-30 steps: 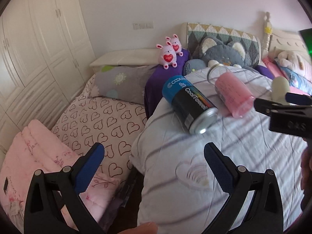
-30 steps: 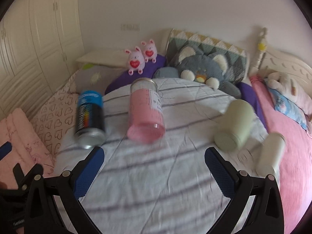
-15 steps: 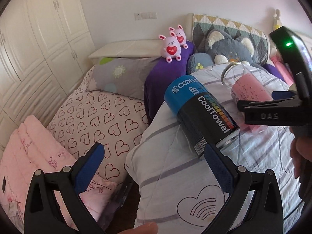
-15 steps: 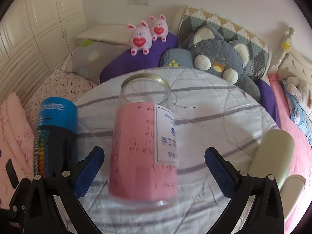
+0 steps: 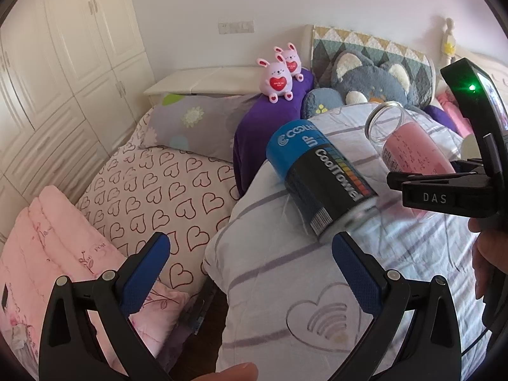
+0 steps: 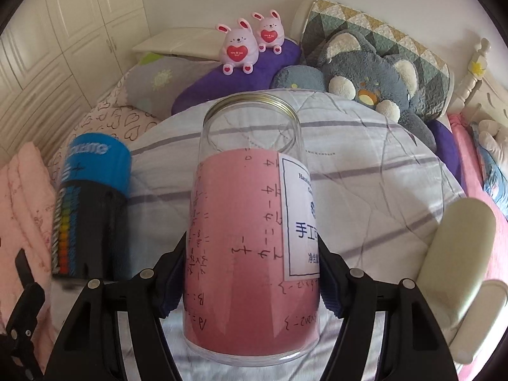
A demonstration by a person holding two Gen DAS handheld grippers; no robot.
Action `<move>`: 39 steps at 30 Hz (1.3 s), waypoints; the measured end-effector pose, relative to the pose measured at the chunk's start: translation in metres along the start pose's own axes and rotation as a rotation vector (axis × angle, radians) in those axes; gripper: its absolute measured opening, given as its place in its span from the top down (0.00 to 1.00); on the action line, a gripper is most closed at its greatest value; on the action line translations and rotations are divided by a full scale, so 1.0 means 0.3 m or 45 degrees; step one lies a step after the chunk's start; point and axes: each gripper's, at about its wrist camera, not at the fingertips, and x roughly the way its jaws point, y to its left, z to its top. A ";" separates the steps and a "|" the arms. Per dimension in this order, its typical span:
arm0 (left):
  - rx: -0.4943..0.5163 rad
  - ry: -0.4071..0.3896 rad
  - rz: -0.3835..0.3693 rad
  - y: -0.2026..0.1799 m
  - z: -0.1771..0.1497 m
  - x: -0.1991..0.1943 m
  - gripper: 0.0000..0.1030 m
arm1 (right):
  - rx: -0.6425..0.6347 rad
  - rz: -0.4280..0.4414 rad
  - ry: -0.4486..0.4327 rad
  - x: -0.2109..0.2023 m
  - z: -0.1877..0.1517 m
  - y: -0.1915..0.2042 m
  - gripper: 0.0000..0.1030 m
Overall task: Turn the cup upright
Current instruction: 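Lift the jar with the right tool and carry it toward the left tool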
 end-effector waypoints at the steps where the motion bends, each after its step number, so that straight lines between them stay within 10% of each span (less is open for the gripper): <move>1: 0.001 -0.005 -0.005 -0.003 -0.006 -0.014 0.00 | 0.001 0.000 -0.006 -0.012 -0.007 -0.001 0.32; 10: 0.026 -0.063 -0.046 -0.024 -0.093 -0.173 0.00 | 0.059 -0.008 -0.089 -0.226 -0.165 -0.007 0.32; 23: 0.129 -0.059 -0.118 -0.081 -0.362 -0.329 0.00 | 0.400 0.066 -0.139 -0.421 -0.686 0.010 0.32; 39: 0.110 -0.094 -0.092 -0.005 -0.452 -0.406 0.00 | 0.461 -0.016 -0.124 -0.352 -0.762 0.057 0.19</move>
